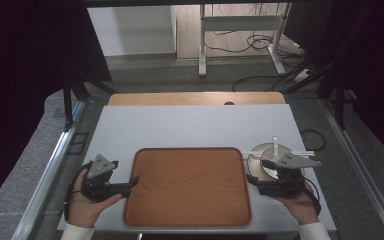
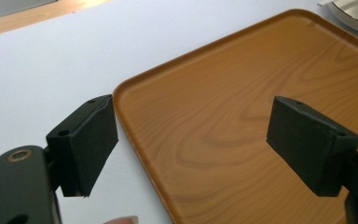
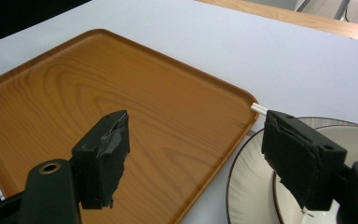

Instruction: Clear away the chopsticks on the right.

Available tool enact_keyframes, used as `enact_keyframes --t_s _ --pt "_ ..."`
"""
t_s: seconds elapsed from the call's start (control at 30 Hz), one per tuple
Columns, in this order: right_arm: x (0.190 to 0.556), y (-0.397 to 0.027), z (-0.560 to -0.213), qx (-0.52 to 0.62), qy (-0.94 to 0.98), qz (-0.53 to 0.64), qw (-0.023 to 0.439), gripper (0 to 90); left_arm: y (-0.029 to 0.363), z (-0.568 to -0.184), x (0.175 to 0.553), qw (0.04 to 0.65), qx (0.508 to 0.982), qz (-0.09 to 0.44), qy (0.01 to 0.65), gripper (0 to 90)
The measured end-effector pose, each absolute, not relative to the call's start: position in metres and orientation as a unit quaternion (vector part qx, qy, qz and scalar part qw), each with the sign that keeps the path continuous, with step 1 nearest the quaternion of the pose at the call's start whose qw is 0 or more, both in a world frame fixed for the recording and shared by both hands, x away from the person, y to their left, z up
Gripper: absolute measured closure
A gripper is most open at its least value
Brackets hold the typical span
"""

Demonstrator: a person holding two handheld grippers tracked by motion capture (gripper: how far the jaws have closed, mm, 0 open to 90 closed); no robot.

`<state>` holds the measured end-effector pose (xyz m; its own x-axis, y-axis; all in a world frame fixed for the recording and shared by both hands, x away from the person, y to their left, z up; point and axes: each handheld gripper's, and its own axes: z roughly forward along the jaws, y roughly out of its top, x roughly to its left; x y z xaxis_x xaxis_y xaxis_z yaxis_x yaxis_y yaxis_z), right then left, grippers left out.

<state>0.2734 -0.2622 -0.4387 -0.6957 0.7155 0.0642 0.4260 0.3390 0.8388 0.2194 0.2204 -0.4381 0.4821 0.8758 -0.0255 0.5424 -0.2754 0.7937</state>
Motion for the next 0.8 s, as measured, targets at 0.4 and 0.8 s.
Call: enact_keyframes --t_s 0.4,0.8 --pt "0.273 -0.268 -0.433 0.359 0.802 0.445 0.171 23.6 0.212 -0.446 0.226 0.367 0.789 0.213 0.445 14.1" --pt "0.259 -0.278 -0.415 0.363 0.799 0.443 0.183 30.6 0.199 -0.440 0.224 0.371 0.794 0.217 0.430 11.9"
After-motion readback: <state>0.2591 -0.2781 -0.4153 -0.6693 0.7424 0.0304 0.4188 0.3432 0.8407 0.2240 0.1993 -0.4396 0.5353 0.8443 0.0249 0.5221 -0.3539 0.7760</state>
